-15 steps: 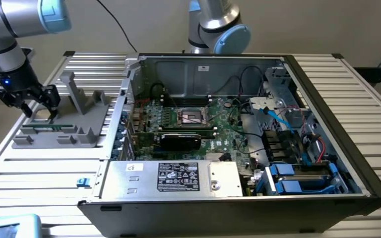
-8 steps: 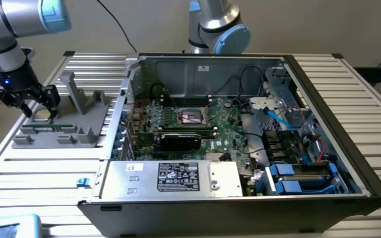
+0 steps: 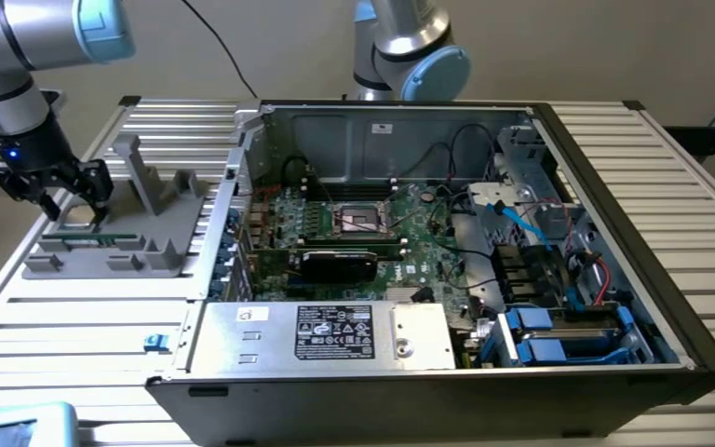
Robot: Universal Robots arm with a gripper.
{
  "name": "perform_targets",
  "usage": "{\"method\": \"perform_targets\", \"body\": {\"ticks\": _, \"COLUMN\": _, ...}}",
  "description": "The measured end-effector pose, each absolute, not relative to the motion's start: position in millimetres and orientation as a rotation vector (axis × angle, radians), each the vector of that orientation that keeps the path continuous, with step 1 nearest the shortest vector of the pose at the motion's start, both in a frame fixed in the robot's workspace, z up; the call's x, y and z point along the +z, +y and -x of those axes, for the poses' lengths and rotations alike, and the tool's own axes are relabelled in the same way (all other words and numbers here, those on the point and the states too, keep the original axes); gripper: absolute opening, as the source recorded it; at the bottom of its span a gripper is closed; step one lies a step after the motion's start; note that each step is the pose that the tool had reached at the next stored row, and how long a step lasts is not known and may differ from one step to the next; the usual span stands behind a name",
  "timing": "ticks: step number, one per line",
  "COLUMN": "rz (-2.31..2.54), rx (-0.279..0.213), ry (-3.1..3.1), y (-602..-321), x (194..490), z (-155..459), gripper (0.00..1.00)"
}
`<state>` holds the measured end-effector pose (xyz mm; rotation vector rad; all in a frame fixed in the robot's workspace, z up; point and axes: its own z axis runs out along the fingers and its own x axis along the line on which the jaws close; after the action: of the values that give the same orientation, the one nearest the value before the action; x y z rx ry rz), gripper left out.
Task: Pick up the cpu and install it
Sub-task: 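Pick up the cpu and move it towards the insertion slot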
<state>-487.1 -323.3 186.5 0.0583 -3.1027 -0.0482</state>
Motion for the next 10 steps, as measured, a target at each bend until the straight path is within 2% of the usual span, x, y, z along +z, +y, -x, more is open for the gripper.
{"method": "perform_targets", "body": {"ticks": 5, "rz": -0.058, "rx": -0.047, "ry": -3.101, "y": -323.3, "x": 186.4, "z": 486.9, "gripper": 0.72}}
{"method": "perform_targets", "body": {"ticks": 6, "rz": -0.058, "rx": -0.047, "ry": -3.101, "y": -323.3, "x": 186.5, "z": 486.8, "gripper": 0.65}}
{"method": "perform_targets", "body": {"ticks": 10, "rz": -0.058, "rx": -0.047, "ry": -3.099, "y": -323.3, "x": 186.5, "z": 486.6, "gripper": 0.65}}
